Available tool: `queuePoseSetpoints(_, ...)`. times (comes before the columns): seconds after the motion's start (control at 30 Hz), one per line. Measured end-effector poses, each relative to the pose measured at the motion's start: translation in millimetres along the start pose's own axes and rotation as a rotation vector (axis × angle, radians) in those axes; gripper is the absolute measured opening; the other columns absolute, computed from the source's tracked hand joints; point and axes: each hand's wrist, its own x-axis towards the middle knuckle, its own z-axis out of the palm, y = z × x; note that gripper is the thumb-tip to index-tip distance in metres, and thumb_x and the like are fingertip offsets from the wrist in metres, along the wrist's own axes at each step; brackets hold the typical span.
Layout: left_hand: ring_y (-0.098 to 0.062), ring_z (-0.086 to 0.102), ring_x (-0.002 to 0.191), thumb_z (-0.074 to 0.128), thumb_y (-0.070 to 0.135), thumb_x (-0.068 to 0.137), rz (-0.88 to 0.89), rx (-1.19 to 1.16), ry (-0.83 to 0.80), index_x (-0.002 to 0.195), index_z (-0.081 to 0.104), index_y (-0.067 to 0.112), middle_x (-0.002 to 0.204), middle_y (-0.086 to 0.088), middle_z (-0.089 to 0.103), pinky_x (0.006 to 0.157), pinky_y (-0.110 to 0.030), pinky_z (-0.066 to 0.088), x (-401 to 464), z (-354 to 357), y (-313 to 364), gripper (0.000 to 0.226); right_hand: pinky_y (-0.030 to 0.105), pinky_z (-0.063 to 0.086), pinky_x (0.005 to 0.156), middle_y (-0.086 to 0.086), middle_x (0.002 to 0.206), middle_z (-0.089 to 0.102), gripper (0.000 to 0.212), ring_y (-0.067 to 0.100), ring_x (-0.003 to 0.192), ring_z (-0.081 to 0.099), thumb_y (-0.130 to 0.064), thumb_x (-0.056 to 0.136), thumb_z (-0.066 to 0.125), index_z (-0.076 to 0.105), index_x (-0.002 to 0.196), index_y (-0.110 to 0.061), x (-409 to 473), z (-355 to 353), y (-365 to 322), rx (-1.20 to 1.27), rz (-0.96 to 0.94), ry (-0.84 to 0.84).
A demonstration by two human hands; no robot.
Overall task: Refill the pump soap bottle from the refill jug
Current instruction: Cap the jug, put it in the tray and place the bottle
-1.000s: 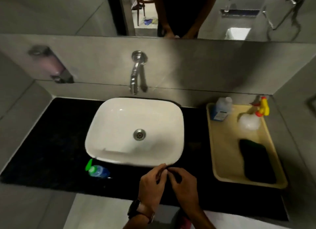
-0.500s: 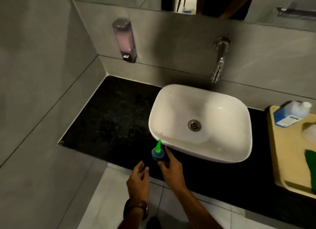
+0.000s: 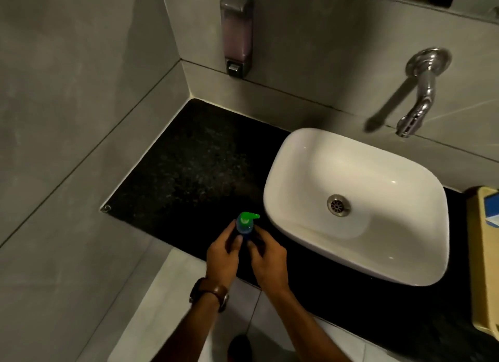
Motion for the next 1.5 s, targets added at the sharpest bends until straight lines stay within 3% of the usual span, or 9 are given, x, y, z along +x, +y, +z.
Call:
queuePoseSetpoints(0.1, -0.019, 0.057, 0.127, 0.061, 0.012, 0.096, 0.018, 0.017, -0.107, 0.143, 0.05, 0.024, 0.137, -0.002, 0.061, 0.109, -0.039, 0.046, 15, -10, 13, 0.05, 0.034, 0.059, 0.096, -0.015, 0.112, 0.074, 0.04, -0.005, 0.104, 0.069, -0.008, 0.094, 0.067, 0.064, 0.124, -0.035, 13, 2, -10, 0.02, 0.016, -0.015)
queuePoseSetpoints(0.2, -0.019, 0.053, 0.13, 0.066, 0.007, 0.092, 0.038, 0.046, -0.097, 0.145, 0.047, 0.019, 0.142, -0.005, 0.055, 0.111, -0.04, 0.043, 33, -21, 4, 0.057, 0.039, 0.049, 0.112, -0.005, 0.14, 0.064, 0.052, 0.01, 0.128, 0.061, -0.012, 0.096, 0.065, 0.053, 0.143, -0.029, 30, 17, -6, -0.048, 0.009, -0.089)
queuePoseSetpoints(0.3, -0.007, 0.062, 0.117, 0.071, 0.005, 0.088, -0.003, -0.016, 0.006, 0.131, 0.06, 0.024, 0.129, 0.001, 0.064, 0.102, -0.031, 0.052, 43, -30, -12, 0.048, 0.045, 0.042, 0.118, 0.001, 0.158, 0.048, 0.07, 0.02, 0.143, 0.049, -0.011, 0.099, 0.065, 0.034, 0.158, -0.028, 44, 34, -2, -0.085, 0.02, -0.222)
queuePoseSetpoints(0.43, -0.007, 0.065, 0.106, 0.07, 0.006, 0.089, 0.055, 0.018, 0.131, 0.119, 0.066, 0.021, 0.12, -0.001, 0.065, 0.089, -0.013, 0.052, 46, -25, -8, 0.034, 0.037, 0.047, 0.113, -0.003, 0.144, 0.059, 0.06, 0.015, 0.131, 0.057, -0.01, 0.095, 0.066, 0.044, 0.145, -0.037, 55, 33, -8, -0.12, -0.012, -0.148)
queuePoseSetpoints(0.63, -0.012, 0.067, 0.1, 0.069, 0.018, 0.091, -0.03, -0.049, 0.236, 0.118, 0.067, 0.021, 0.108, 0.002, 0.071, 0.094, -0.034, 0.055, 46, -20, -13, 0.027, 0.039, 0.057, 0.1, -0.007, 0.119, 0.071, 0.04, 0.009, 0.109, 0.068, -0.014, 0.092, 0.066, 0.056, 0.124, -0.036, 55, 40, -9, -0.06, 0.009, -0.054)
queuePoseSetpoints(0.83, -0.016, 0.062, 0.117, 0.068, 0.019, 0.093, 0.024, -0.021, 0.178, 0.128, 0.066, 0.019, 0.123, -0.003, 0.07, 0.106, -0.034, 0.048, 59, -19, -13, 0.035, 0.041, 0.051, 0.108, -0.001, 0.128, 0.072, 0.037, 0.018, 0.12, 0.066, -0.018, 0.096, 0.066, 0.065, 0.133, -0.023, 56, 51, -3, -0.021, 0.055, 0.045)
queuePoseSetpoints(1.07, -0.016, 0.063, 0.115, 0.066, 0.013, 0.094, 0.026, -0.059, 0.155, 0.127, 0.067, 0.016, 0.123, -0.003, 0.07, 0.105, -0.034, 0.049, 83, -12, -5, 0.033, 0.038, 0.043, 0.114, 0.007, 0.136, 0.068, 0.036, 0.024, 0.13, 0.06, -0.021, 0.099, 0.064, 0.066, 0.135, -0.019, 66, 60, 0, 0.004, 0.135, 0.138)
queuePoseSetpoints(1.23, -0.013, 0.067, 0.108, 0.066, 0.008, 0.093, 0.034, -0.104, 0.175, 0.124, 0.068, 0.014, 0.115, -0.001, 0.072, 0.094, -0.017, 0.05, 88, -7, -4, 0.032, 0.034, 0.039, 0.116, 0.008, 0.141, 0.065, 0.037, 0.025, 0.133, 0.057, -0.022, 0.101, 0.063, 0.065, 0.138, -0.019, 71, 65, 2, -0.023, 0.134, 0.188)
queuePoseSetpoints(1.5, -0.013, 0.066, 0.111, 0.07, 0.016, 0.091, -0.061, -0.064, 0.138, 0.127, 0.065, 0.021, 0.118, 0.003, 0.07, 0.097, -0.029, 0.051, 70, -5, -26, 0.036, 0.028, 0.042, 0.109, 0.006, 0.133, 0.071, 0.034, 0.022, 0.125, 0.063, -0.027, 0.1, 0.064, 0.069, 0.131, -0.017, 59, 53, 10, -0.032, 0.184, 0.163)
